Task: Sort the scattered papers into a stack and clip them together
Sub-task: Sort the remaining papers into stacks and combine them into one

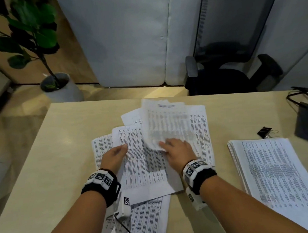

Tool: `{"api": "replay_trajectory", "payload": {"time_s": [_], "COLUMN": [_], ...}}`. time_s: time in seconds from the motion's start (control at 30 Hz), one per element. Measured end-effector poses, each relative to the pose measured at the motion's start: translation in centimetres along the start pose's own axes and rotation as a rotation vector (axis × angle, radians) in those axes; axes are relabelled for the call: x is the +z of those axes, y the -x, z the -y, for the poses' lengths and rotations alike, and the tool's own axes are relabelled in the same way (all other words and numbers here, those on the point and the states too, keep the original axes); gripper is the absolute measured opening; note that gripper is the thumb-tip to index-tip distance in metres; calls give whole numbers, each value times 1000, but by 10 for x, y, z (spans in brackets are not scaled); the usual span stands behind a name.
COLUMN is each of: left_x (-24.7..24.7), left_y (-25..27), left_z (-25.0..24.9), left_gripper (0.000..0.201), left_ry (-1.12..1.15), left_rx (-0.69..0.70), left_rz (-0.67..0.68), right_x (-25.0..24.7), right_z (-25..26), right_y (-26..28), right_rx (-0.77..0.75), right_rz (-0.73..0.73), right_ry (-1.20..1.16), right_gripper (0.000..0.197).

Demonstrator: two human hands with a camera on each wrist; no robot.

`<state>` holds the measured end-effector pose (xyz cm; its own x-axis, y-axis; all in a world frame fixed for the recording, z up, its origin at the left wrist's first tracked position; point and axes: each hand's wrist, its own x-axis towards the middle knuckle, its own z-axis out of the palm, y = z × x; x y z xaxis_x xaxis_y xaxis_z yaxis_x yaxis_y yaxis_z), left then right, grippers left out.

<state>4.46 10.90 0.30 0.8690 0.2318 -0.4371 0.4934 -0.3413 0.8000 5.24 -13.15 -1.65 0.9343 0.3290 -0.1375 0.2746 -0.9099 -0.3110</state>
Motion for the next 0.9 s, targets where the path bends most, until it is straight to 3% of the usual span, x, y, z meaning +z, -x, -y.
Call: {"api": "replay_trajectory", "payload": {"time_s": [0.07,0.17,0.2,0.27,0.33,0.37,0.43,0.5,0.6,0.77,0.9], "left_x": [10,22,24,24,20,18,15,14,18,22,23], "left_y": [-2,-10,-11,-11,-11,-14,-14,-12,-7,-4,-5], "left_z": [-6,-1,2,7,14,21,30,37,40,42,43], "left_gripper": [58,67,75,88,96,100,105,107,105,104,104], "left_ry": [47,18,-5,-73,-161,-189,-210,-211,-238,-193,-217], "left_rx": [-33,-11,-8,-14,20,34,19,-3,6,23,31], "left_rz": [58,75,58,16,26,36,43,39,31,9,7], "right_x": [2,-8,-14,-24,-27,-28,-24,-19,-12,-7,-10], "right_z": [15,26,26,13,-14,-30,-56,-66,-60,-51,-50], "right_y": [10,25,28,24,17,14,12,11,3,-9,-5], "right_rx": [-129,-212,-187,-33,216,364,673,873,981,950,928], "right_rz": [39,174,163,84,-24,-44,-25,1,15,156,91], "right_ry": [27,61,43,-41,-61,-45,-68,-163,-227,-276,-265], "right_gripper": [40,84,85,64,34,30,62,82,90,62,55]}}
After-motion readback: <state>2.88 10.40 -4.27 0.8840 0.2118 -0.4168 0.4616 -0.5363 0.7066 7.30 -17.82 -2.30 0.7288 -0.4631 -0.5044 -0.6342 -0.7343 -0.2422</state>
